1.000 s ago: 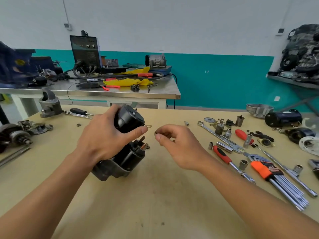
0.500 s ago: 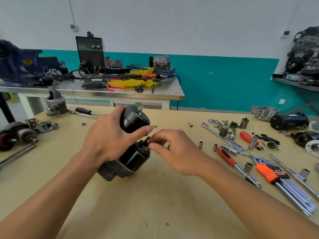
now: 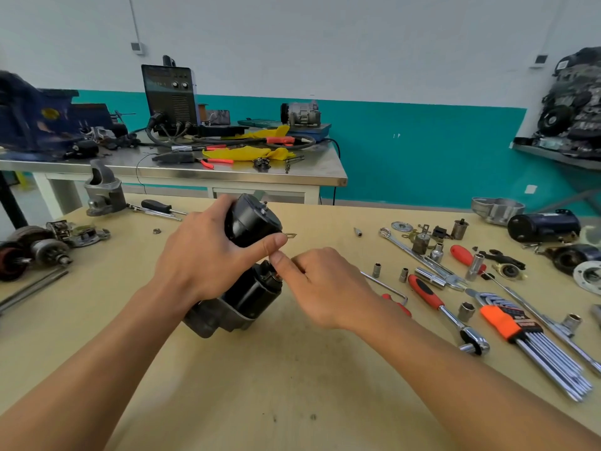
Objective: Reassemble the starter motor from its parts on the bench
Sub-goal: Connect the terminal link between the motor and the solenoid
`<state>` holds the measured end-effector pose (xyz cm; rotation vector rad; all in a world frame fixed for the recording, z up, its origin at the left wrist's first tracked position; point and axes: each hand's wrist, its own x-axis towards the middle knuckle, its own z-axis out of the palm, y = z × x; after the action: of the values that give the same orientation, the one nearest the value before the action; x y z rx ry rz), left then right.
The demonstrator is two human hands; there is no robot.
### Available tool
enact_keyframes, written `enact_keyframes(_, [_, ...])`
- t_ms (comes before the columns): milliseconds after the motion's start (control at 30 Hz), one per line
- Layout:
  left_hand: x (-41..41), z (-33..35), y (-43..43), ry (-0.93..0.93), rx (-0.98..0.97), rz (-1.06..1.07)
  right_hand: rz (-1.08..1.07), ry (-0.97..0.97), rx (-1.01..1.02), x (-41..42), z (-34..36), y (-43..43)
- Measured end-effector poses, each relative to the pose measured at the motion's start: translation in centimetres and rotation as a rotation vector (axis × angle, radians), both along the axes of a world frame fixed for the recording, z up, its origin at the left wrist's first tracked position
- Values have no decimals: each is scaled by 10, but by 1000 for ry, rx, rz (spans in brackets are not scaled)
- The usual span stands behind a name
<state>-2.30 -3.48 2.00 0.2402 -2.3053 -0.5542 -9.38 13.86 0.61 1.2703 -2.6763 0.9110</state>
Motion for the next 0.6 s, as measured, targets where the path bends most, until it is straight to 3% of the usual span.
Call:
enact_keyframes(133, [0,0,0,-8,-6,16,-62,-82,-186,0,-4,11])
enact_keyframes(300, [0,0,0,-21,1,25,36,-90,-27,10,2,16])
enact_keyframes(467, [1,1,2,-34,-13,27,-62,-41,-124,9,7,16])
enact_keyframes(600, [1,2,2,-44,-11,34,-7,-29,-10,15,8,17])
